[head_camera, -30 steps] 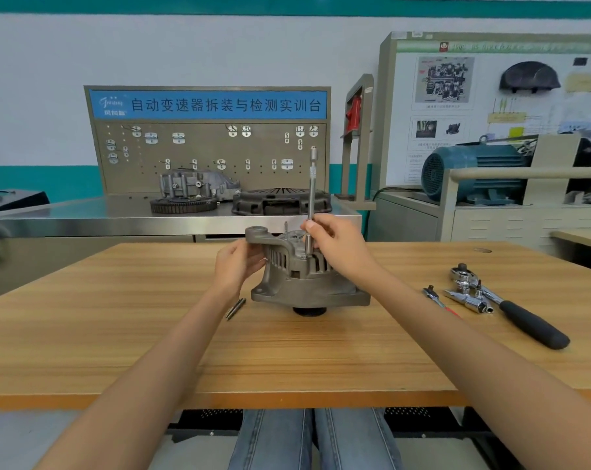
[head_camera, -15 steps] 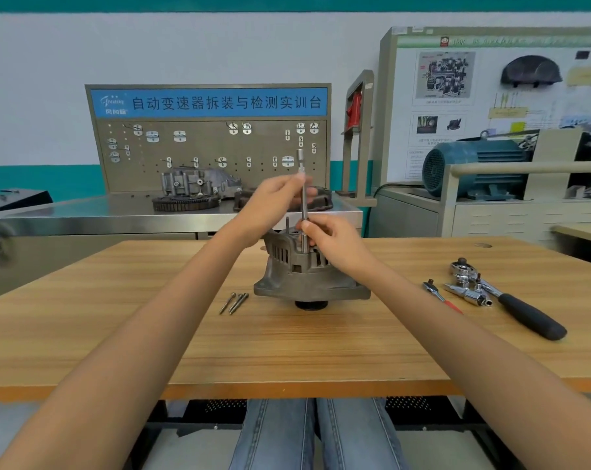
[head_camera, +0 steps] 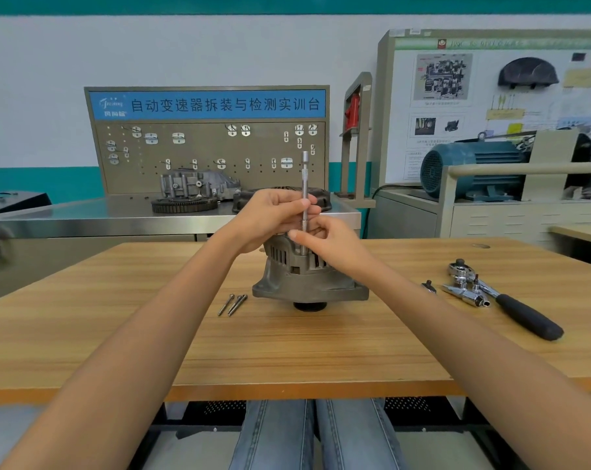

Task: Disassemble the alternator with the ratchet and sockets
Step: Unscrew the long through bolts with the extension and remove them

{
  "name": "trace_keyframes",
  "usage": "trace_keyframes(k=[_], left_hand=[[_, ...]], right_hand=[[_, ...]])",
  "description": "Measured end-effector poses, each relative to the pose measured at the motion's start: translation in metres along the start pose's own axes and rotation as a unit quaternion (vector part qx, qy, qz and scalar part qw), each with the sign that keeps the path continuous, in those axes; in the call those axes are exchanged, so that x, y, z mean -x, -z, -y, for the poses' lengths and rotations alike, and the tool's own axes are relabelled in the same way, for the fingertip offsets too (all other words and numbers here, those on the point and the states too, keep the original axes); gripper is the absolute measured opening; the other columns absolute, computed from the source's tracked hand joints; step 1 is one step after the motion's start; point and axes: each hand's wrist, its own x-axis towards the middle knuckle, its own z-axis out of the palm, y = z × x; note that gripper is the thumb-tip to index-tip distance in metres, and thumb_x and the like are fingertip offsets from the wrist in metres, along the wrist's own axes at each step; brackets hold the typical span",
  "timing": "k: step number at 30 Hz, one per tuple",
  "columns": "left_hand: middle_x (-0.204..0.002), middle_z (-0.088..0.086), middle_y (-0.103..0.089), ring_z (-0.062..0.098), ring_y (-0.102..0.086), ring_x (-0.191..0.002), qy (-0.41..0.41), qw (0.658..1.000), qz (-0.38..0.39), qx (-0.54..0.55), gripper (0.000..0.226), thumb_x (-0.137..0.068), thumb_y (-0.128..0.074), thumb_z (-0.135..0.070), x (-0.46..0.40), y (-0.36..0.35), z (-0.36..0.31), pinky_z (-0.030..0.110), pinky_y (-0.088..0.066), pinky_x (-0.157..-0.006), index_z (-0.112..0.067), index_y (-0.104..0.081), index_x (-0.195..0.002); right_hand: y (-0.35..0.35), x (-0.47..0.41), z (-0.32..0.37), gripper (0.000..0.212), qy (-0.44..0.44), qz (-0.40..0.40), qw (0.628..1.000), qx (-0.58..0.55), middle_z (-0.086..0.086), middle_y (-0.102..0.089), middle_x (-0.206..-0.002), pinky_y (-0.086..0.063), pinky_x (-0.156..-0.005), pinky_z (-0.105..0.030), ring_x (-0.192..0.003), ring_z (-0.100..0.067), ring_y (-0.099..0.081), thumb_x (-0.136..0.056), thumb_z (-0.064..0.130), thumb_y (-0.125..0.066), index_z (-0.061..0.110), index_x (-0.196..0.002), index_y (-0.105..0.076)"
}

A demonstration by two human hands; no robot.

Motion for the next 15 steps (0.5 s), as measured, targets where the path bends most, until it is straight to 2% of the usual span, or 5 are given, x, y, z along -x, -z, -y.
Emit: trace_keyframes(k=[3, 6, 10, 15], left_hand=[[-0.099, 0.006, -0.075, 0.019, -0.071, -0.095, -0.002, 1.0, -0.005, 0.007, 0.016, -0.095, -0.056, -0.012, -0.0011, 0.0015, 0.003, 0.025, -0.057, -0.074, -0.014, -0.068, -0.105], [-0.097, 0.006, -0.075, 0.018, -0.071, -0.095, 0.002, 1.0, -0.009, 0.01, 0.016, -0.094, -0.058, -0.013, -0.001, 0.0049, 0.0042, 0.023, -0.057, -0.07, -0.014, -0.068, -0.105], [-0.096, 0.007, -0.075, 0.019, -0.072, -0.093, 0.016, 0.999, -0.014, 0.029, 0.015, -0.091, -0.062, -0.014, -0.0012, 0.0065, 0.0041, 0.023, -0.057, -0.07, -0.014, -0.069, -0.104], [-0.092, 0.007, -0.076, 0.018, -0.073, -0.088, 0.022, 0.999, -0.031, 0.034, 0.013, -0.088, -0.064, -0.012, -0.0017, 0.0033, 0.0033, 0.021, -0.057, -0.068, -0.014, -0.071, -0.099]], right_hand=[[-0.0014, -0.0025, -0.0025, 0.029, -0.013, -0.051, 0.998, -0.018, 0.001, -0.065, -0.086, -0.047, -0.064, -0.013, -0.075, -0.006, -0.059, -0.083, 0.032, -0.07, 0.009, -0.099, -0.062], [0.0009, -0.0054, -0.0026, 0.032, -0.023, -0.065, 0.997, -0.031, -0.007, -0.067, -0.089, -0.051, -0.075, -0.027, -0.082, -0.017, -0.063, -0.082, 0.027, -0.071, -0.001, -0.095, -0.063], [0.0037, -0.0067, -0.0005, 0.029, -0.02, -0.043, 0.998, -0.032, 0.003, -0.064, -0.08, -0.049, -0.07, -0.019, -0.074, -0.007, -0.06, -0.083, 0.025, -0.07, -0.002, -0.09, -0.064], [0.0051, -0.0062, -0.004, 0.028, -0.014, -0.041, 0.999, -0.03, -0.006, -0.066, -0.082, -0.051, -0.072, -0.024, -0.073, -0.011, -0.059, -0.084, 0.026, -0.068, -0.002, -0.088, -0.065]])
